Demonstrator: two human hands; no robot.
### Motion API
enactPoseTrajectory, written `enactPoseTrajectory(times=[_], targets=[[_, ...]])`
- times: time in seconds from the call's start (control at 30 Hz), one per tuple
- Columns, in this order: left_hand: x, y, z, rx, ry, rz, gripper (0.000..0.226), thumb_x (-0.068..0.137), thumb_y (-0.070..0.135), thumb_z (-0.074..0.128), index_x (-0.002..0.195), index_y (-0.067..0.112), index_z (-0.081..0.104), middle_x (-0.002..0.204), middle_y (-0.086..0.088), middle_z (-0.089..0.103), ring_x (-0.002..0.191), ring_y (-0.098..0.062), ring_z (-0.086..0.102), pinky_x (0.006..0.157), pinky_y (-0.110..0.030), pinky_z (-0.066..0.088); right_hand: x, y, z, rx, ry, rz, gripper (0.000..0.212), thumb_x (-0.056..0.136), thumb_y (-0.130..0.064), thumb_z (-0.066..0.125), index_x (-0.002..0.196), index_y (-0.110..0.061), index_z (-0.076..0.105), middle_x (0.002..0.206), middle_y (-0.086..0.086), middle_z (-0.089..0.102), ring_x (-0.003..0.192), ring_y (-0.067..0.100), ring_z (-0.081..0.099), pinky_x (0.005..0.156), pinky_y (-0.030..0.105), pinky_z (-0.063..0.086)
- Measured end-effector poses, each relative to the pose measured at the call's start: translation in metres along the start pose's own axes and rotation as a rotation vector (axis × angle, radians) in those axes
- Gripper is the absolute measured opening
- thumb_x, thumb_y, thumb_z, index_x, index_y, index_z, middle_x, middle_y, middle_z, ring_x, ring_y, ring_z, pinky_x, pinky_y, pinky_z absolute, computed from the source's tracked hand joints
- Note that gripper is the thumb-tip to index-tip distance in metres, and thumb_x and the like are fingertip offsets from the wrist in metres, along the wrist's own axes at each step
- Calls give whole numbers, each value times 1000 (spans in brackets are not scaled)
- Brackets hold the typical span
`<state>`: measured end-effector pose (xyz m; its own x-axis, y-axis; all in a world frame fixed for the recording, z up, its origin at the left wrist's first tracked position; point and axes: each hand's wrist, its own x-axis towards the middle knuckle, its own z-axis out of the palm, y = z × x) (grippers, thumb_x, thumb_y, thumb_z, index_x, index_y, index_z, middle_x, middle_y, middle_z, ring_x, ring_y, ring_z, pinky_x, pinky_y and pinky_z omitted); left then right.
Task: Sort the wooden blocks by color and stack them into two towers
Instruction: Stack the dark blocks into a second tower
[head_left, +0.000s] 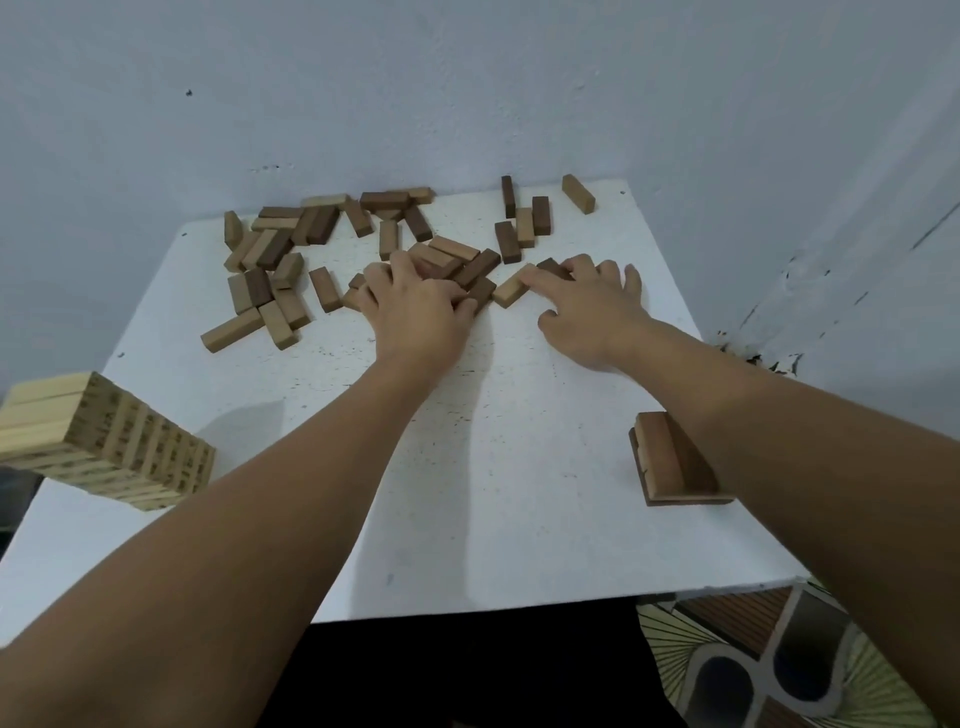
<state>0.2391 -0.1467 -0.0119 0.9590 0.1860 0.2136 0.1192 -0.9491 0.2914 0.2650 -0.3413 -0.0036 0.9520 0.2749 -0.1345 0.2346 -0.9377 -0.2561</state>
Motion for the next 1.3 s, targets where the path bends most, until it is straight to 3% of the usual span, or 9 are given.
enactPoseTrajectory(times=[0.3, 0.47, 0.7, 0.83, 0.93, 1.03, 1.17, 1.3], targets=[[-60, -22, -20, 19, -40, -19, 34, 99, 61, 56, 109, 38, 80, 134, 3, 43, 128, -29, 28, 109, -44, 19, -54, -31, 4, 24, -33, -86, 56, 97, -17, 42, 137, -56, 46, 150, 0, 41, 143, 30, 28, 122, 61, -9], [-106, -37, -35, -46, -78, -61, 33, 97, 60, 60, 106, 35, 80, 131, 3, 46, 128, -28, 29, 106, -40, 21, -93, -60, 16, 84, -60, -137, 47, 101, -22, 39, 130, -56, 54, 146, -3, 44, 140, 28, 30, 122, 58, -9], [-162, -66, -38, -203, -16, -65, 25, 90, 57, 71, 96, 33, 77, 127, 5, 47, 126, -25, 29, 96, -31, 18, -140, -83, 46, 201, 9, -159, 41, 99, -29, 49, 132, -53, 55, 123, -9, 42, 126, 23, 37, 118, 47, 14], [-177, -82, -31, -290, -44, -31, 44, 86, 71, 64, 113, 36, 67, 120, 8, 45, 125, -22, 31, 101, -30, 24, -154, -82, 63, 314, 78, -134, 53, 98, -36, 54, 147, -51, 42, 135, -7, 48, 127, 23, 36, 112, 41, 21], [-181, -84, -27, -299, -64, 19, 58, 84, 79, 58, 124, 37, 63, 122, 8, 51, 125, -21, 35, 100, -29, 26, -160, -75, 73, 458, 168, -105, 52, 99, -32, 56, 149, -40, 47, 134, -11, 56, 127, 22, 41, 115, 42, 26], [-184, -80, -29, -270, -75, 41, 61, 84, 74, 64, 132, 37, 60, 125, 8, 52, 123, -19, 32, 104, -33, 30, -163, -75, 81, 525, 262, -99, 40, 100, -24, 54, 139, -31, 62, 125, -10, 64, 120, 19, 47, 112, 41, 33], [-186, -79, -31, -254, -83, 29, 73, 77, 84, 60, 134, 39, 59, 125, 10, 49, 124, -17, 29, 108, -35, 29, -165, -74, 83, 631, 284, -98, 34, 100, -16, 52, 122, -29, 75, 111, -12, 72, 112, 14, 48, 104, 34, 41], [-186, -76, -32, -231, -99, 4, 76, 76, 87, 61, 137, 43, 54, 123, 14, 46, 126, -14, 26, 106, -30, 23, -170, -72, 79, 726, 209, -143, 35, 99, -13, 53, 110, -32, 80, 103, -20, 74, 110, -5, 49, 93, 14, 40]])
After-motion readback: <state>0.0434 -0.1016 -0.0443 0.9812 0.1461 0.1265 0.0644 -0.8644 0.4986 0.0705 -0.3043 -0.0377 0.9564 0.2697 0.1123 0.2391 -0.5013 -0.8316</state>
